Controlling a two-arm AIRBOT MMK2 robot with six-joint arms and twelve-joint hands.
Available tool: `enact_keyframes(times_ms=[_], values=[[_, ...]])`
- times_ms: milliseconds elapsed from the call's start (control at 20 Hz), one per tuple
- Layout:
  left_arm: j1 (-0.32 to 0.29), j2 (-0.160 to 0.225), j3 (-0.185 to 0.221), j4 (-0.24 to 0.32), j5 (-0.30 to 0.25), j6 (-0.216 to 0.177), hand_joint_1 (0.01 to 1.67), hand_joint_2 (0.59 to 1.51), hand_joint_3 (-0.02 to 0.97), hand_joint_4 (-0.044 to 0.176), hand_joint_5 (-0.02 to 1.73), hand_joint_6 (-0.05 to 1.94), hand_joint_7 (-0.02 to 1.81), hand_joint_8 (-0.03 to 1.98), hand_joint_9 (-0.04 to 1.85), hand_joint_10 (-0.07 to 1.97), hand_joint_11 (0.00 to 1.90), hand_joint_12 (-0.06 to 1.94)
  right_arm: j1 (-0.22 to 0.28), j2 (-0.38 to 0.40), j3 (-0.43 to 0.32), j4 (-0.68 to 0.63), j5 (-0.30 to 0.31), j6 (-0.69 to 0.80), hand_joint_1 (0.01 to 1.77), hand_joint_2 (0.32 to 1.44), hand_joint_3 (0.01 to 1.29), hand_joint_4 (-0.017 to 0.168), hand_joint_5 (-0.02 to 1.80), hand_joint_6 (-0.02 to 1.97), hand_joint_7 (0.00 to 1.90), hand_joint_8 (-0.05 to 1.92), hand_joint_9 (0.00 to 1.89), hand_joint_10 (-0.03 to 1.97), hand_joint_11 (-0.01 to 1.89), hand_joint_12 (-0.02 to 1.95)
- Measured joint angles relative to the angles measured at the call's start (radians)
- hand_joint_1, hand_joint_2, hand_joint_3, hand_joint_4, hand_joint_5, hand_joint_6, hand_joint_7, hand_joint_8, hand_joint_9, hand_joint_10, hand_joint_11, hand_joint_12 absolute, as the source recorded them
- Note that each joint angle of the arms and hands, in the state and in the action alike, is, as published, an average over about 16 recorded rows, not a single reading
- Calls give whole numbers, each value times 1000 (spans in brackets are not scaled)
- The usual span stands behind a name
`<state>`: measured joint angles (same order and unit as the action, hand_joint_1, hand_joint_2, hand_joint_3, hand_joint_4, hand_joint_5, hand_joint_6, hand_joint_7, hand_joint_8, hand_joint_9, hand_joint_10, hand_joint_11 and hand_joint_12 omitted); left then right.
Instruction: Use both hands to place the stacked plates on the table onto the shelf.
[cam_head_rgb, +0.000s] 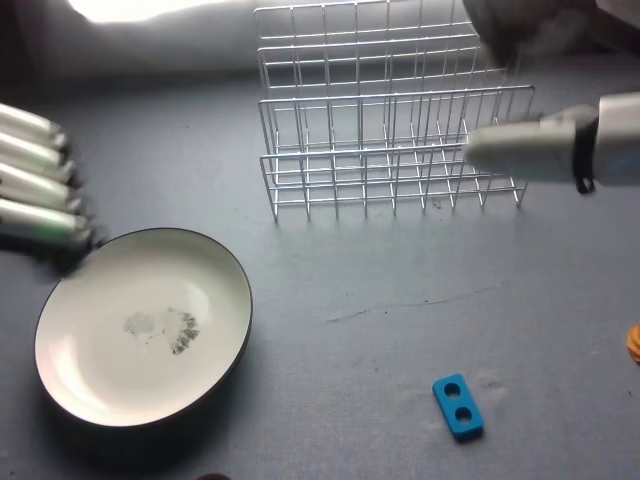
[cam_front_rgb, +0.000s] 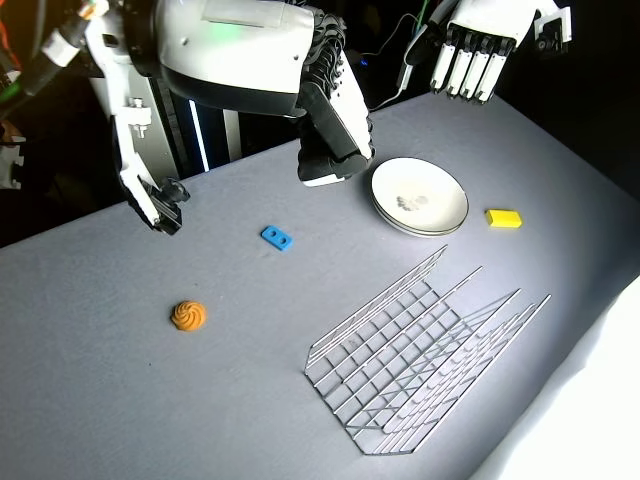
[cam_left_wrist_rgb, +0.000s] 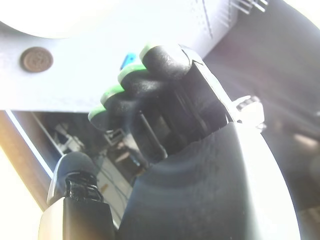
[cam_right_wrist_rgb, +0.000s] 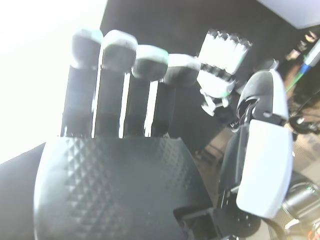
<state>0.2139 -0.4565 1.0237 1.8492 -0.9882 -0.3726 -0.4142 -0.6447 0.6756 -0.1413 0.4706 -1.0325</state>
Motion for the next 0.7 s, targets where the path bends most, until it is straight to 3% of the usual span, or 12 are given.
enact_keyframes(times_ms=[400, 550, 700], values=[[3, 0, -5, 15, -6, -4, 31, 1023, 61, 5, 37, 137, 52, 144, 42, 159, 42, 167, -9, -3, 0, 3, -3, 7, 48, 1123, 33, -1, 122, 253, 111, 233, 99, 240, 83, 234], [8, -1, -2, 22, -11, -7, 25, 1029, 42, 4, 12, 6, 13, 5, 12, 8, 15, -1, -16, -7, -1, 14, -3, 23, 23, 1137, 25, 0, 52, 50, 42, 34, 31, 38, 17, 28], [30, -3, 6, 19, -17, 1, 24, 1030, 46, 4, 19, 5, 19, 0, 15, 9, 15, -9, -20, -17, -1, 26, -1, 40, 23, 1135, 24, -1, 46, 24, 43, 15, 38, 13, 16, 16]])
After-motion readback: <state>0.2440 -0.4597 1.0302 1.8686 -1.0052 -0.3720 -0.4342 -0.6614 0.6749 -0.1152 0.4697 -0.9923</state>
